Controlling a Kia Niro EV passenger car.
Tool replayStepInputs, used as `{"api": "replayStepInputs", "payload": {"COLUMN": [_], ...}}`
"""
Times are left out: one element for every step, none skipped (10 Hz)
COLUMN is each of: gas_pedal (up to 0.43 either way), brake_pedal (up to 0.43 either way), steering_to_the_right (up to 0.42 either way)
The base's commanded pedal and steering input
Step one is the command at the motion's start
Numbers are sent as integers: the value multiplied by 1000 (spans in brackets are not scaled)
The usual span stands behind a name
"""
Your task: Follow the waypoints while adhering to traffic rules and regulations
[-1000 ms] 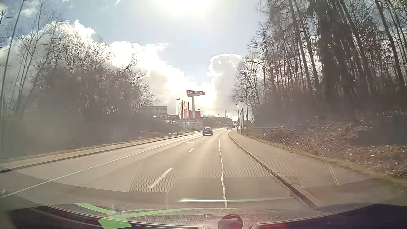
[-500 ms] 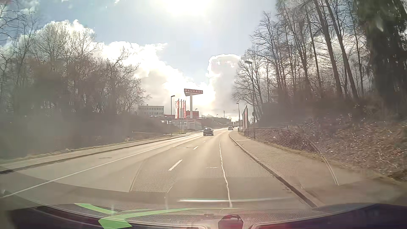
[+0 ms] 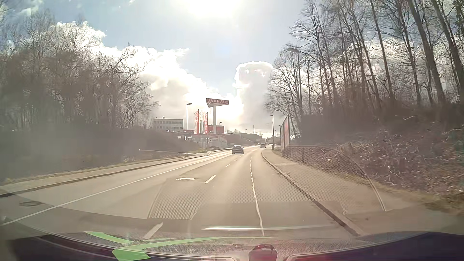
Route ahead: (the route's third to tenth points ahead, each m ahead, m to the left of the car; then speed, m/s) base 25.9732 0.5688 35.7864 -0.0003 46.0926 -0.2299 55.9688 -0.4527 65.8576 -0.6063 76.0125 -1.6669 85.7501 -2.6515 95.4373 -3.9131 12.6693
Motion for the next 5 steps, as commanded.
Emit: {"api": "replayStepInputs", "payload": {"gas_pedal": [260, 260, 260, 260, 260], "brake_pedal": [0, 0, 0, 0, 0], "steering_to_the_right": [6, 6, 6, 6, 6]}}
